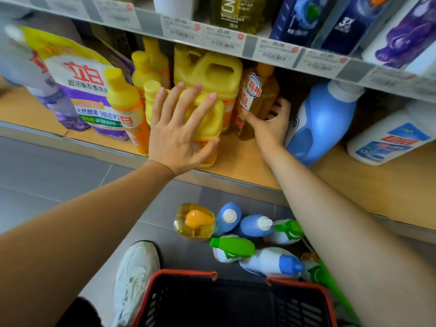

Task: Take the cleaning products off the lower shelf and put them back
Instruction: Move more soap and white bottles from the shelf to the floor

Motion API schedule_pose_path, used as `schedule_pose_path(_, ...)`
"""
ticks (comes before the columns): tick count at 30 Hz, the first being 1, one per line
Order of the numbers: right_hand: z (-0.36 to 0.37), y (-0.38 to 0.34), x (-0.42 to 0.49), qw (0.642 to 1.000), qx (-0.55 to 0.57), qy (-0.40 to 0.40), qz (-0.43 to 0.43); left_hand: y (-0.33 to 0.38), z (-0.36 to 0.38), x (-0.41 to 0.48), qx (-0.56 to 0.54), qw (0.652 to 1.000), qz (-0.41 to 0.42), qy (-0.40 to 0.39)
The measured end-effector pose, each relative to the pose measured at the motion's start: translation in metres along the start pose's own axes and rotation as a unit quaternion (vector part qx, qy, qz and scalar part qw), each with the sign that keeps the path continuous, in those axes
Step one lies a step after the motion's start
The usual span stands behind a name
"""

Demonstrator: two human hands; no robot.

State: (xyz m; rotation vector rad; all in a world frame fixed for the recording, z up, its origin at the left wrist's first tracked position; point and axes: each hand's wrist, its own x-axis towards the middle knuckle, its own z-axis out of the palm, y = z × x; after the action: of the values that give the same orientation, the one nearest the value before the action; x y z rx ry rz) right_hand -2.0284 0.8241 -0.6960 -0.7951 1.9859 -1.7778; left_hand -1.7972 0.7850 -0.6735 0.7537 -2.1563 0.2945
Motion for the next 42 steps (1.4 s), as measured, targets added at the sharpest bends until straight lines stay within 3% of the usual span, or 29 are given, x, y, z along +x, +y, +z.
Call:
schedule_pose_path(5,0.006,-0.018,0.002,0.996,-0.048,-0.003,-0.074,0.0,-0.001,-0.001,-0.011,1.0,-0.003,-0.014)
schedule_pose_path(10,-0.008,-0.021,-0.014,0.995,-0.063,-0.014,-0.073,0.001,-0.01,0.0,-0.035,0.998,-0.011,-0.053)
schedule_pose_path(18,-0.067,-0.033,-0.069,0.979,-0.132,-0.125,-0.093,0.019,-0.059,0.018,-0.098,0.977,-0.073,-0.175)
schedule_pose_path(25,-0.13,-0.086,-0.102,0.946,-0.207,-0.213,-0.127,0.051,-0.116,0.062,-0.23,0.896,-0.234,-0.299)
schedule_pose_path(28,-0.157,-0.117,-0.118,0.921,-0.257,-0.248,-0.152,0.082,-0.148,0.082,-0.376,0.831,-0.266,-0.313)
schedule_pose_path(30,-0.175,-0.137,-0.132,0.901,-0.294,-0.268,-0.173,0.106,-0.169,0.093,-0.44,0.785,-0.25,-0.358)
schedule_pose_path(35,-0.22,-0.183,-0.179,0.855,-0.369,-0.296,-0.212,0.142,-0.215,0.089,-0.436,0.811,-0.073,-0.384)
schedule_pose_path(38,-0.243,-0.198,-0.2,0.871,-0.322,-0.322,-0.183,0.154,-0.233,0.084,-0.464,0.796,-0.006,-0.388)
schedule_pose_path(42,-0.265,-0.194,-0.215,0.914,-0.155,-0.363,-0.095,0.17,-0.242,0.079,-0.539,0.747,-0.01,-0.39)
